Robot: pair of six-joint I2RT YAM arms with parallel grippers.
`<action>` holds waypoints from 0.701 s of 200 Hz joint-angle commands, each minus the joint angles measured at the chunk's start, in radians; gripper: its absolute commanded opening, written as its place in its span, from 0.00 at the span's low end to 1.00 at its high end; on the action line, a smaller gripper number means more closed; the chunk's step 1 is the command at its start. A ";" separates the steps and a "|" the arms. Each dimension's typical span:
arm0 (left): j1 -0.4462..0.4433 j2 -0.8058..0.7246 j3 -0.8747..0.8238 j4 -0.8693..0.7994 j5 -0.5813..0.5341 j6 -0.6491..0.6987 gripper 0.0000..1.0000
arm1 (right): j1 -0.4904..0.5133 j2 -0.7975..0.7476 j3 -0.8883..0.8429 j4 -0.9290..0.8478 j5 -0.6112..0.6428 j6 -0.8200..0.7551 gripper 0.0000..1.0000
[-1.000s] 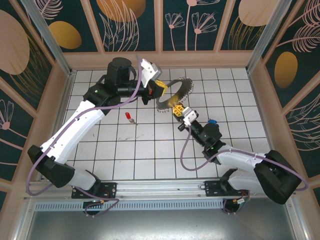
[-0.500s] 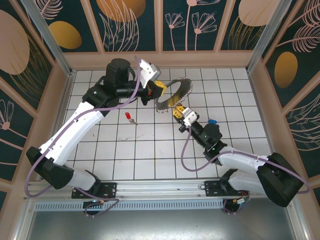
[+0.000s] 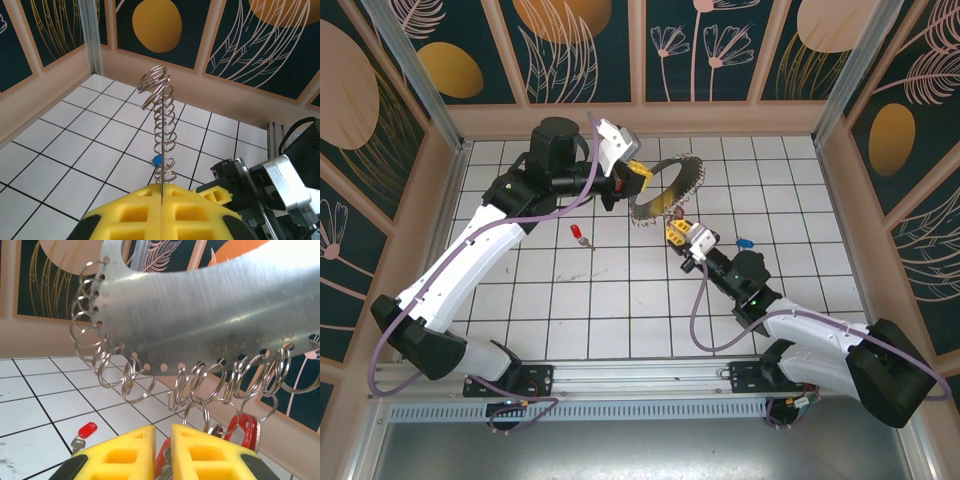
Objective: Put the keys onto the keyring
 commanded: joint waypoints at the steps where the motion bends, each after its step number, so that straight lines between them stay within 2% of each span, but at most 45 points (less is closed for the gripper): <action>1: -0.003 -0.021 0.011 0.052 0.022 -0.011 0.00 | -0.005 -0.008 0.007 0.059 -0.038 0.017 0.17; 92: -0.004 -0.024 0.007 0.048 0.026 -0.016 0.00 | -0.007 0.055 0.044 0.141 0.059 -0.003 0.17; 140: -0.003 -0.024 0.004 0.048 0.028 -0.019 0.00 | -0.007 0.082 0.064 0.161 0.037 0.001 0.13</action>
